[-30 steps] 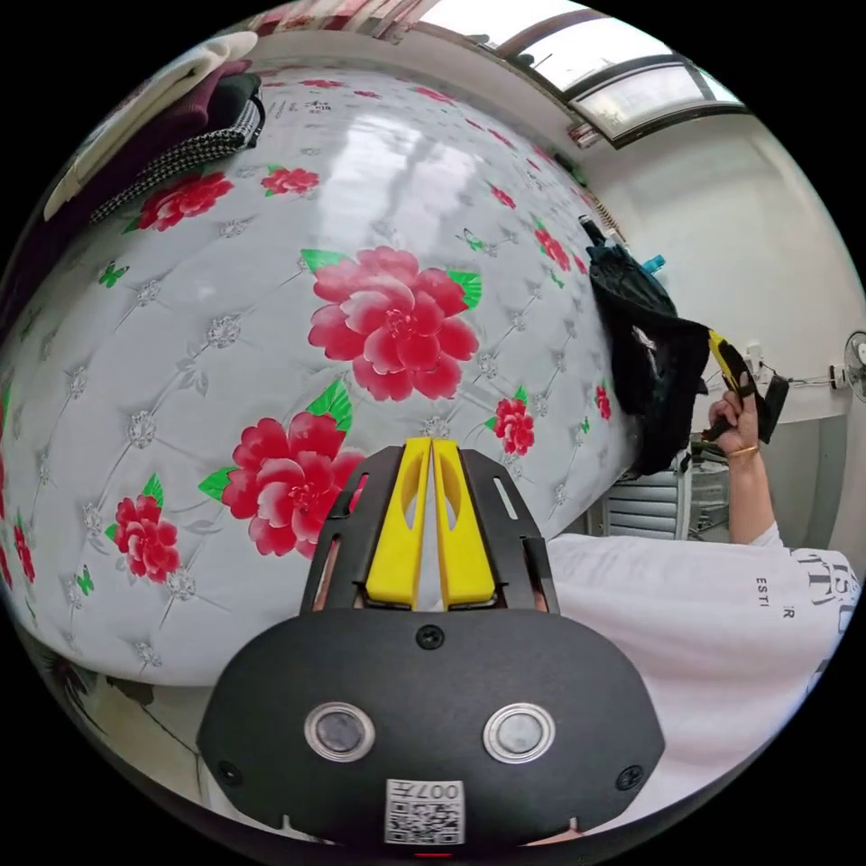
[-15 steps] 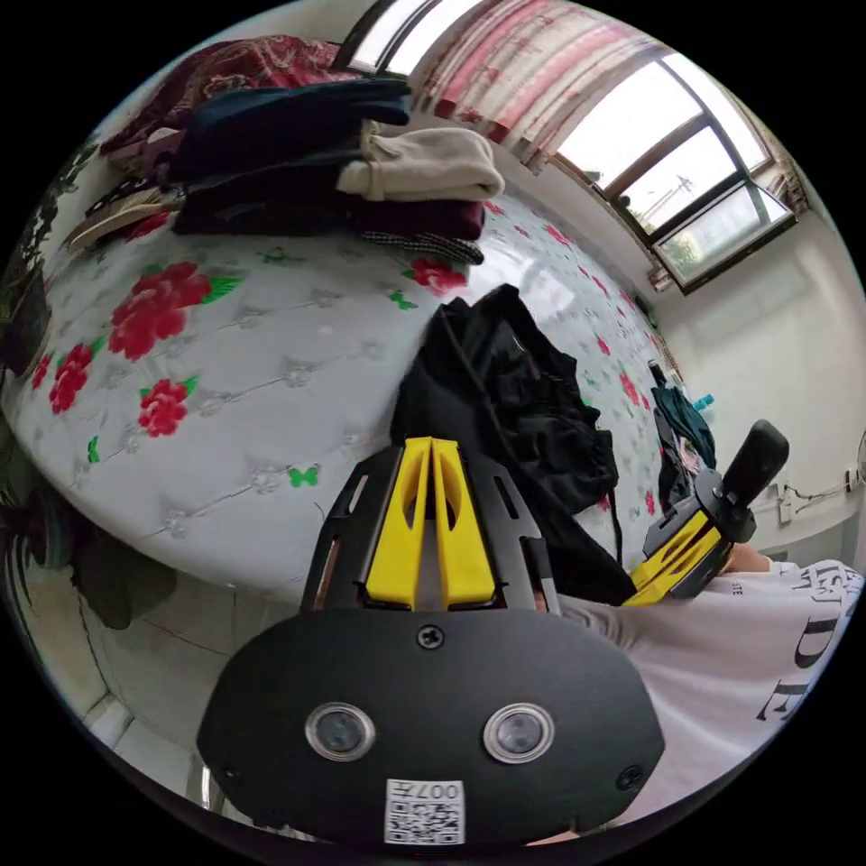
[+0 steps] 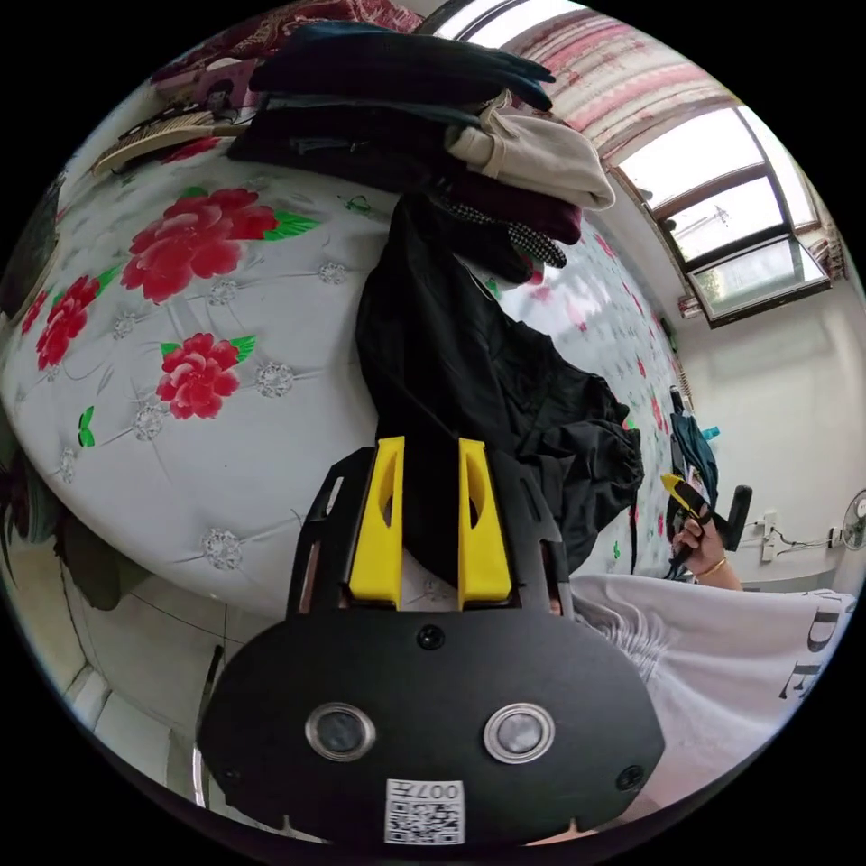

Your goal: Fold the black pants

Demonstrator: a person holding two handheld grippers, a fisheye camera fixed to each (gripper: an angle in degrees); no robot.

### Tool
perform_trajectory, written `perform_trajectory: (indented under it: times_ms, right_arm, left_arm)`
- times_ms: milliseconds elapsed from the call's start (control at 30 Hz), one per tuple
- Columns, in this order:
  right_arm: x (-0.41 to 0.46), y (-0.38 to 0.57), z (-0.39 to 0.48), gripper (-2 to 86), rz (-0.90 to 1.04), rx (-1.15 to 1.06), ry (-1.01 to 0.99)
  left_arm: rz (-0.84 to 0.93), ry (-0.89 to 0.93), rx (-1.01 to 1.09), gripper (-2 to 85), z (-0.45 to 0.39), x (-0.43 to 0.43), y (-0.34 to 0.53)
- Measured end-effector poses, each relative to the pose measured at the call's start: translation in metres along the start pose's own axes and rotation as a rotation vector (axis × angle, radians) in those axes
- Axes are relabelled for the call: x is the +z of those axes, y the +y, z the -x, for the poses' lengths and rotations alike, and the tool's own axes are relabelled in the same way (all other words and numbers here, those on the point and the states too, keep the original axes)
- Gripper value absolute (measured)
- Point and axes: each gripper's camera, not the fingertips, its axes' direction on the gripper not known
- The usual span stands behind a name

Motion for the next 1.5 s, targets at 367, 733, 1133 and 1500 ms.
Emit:
perform_trajectory:
  times_ms: [367, 733, 1133, 1500]
  right_arm:
    - [0.017, -0.031, 0.023, 2.9, 0.105, -0.111, 0.072]
    - [-0.172, 0.057, -0.076, 0.0, -0.260, 0.225, 0.266]
    - [-0.272, -0.034, -0.041, -0.2, -0.577, 0.006, 0.129]
    - [-0.269, -0.006, -0.057, 1.3, -0.459, 0.026, 0.034]
  left_arm:
    - [0.011, -0.052, -0.042, -0.4, -0.056, -0.012, -0.029]
    - [-0.169, 0.037, -0.225, -0.9, -0.043, -0.126, 0.032]
    - [-0.412, 0.170, 0.075, -0.9, -0.189, -0.214, -0.142]
    - [-0.404, 0.178, 0.178, -0.9, -0.228, -0.244, -0.071]
